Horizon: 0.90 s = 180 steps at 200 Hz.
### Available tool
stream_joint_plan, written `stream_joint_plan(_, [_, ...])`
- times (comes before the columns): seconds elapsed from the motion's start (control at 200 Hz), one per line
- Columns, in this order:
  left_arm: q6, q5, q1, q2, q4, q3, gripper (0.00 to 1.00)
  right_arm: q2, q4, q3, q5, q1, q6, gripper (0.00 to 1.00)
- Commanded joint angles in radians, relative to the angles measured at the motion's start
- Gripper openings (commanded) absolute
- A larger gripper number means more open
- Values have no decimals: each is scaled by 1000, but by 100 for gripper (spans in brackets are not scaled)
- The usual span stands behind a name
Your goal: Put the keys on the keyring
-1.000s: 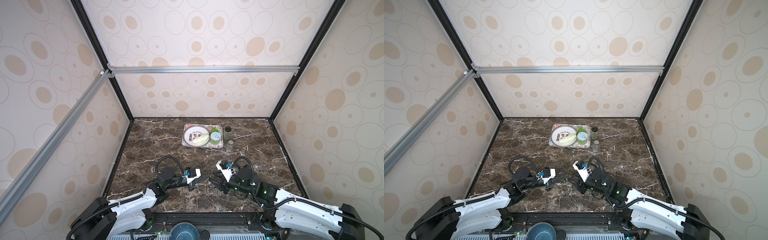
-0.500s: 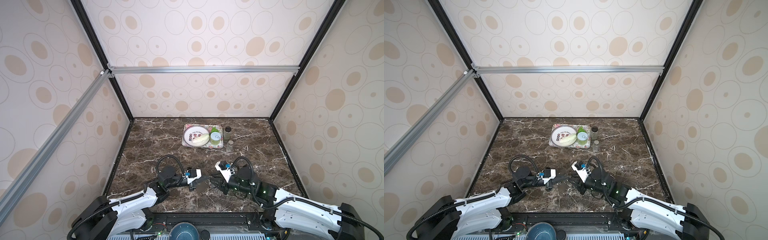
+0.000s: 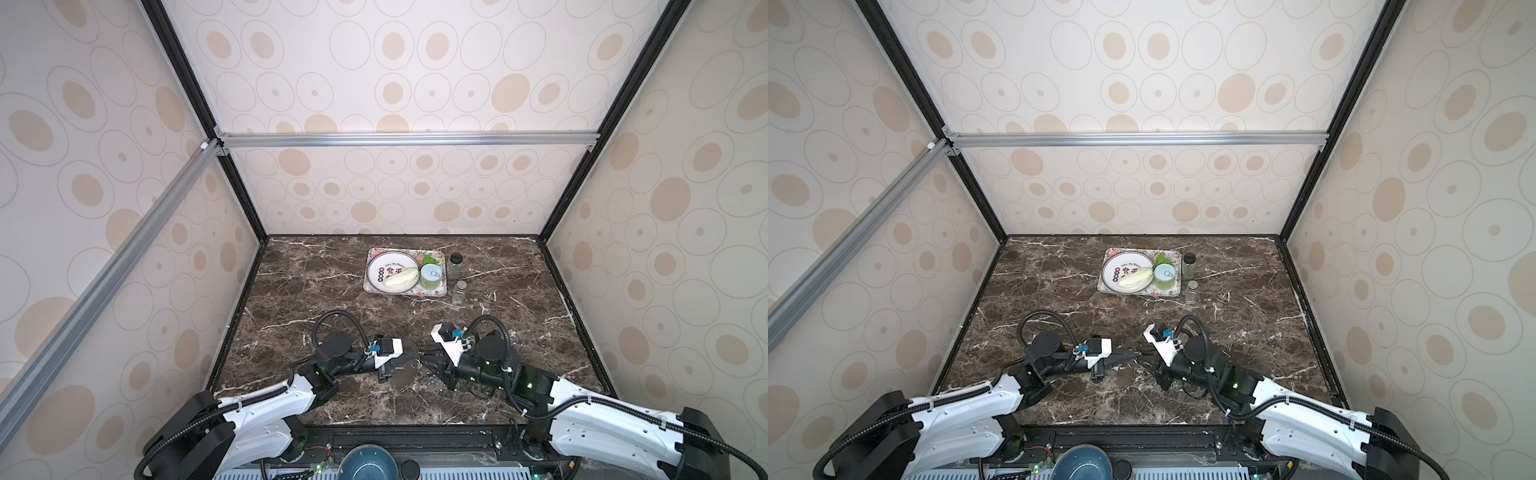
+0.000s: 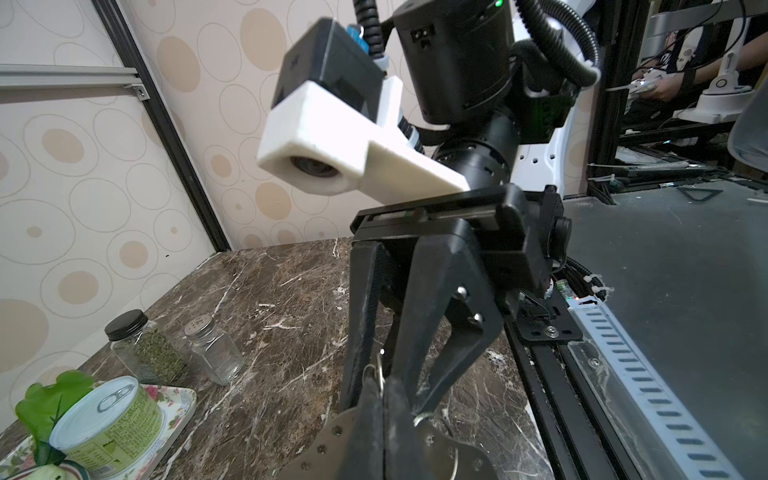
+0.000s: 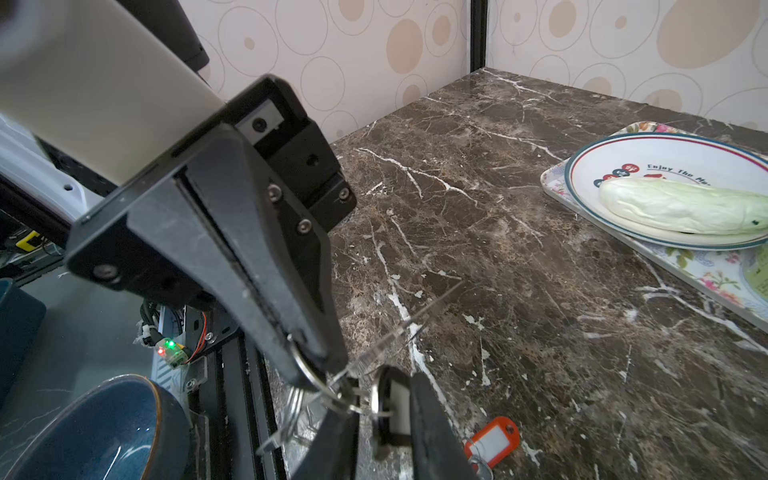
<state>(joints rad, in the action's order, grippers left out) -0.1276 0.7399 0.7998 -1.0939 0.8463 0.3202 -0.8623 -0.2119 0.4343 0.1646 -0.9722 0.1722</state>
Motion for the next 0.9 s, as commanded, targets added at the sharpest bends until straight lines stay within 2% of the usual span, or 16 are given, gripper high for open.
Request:
stream_joint_plan(0.0, [8,23,12,-1,33,43,0,28,-86,-18,43,-9,-8,27])
stream_joint_plan(0.895, [6,50,11,-17,31,51,0,77,-135,-58,60,-8,-26,22])
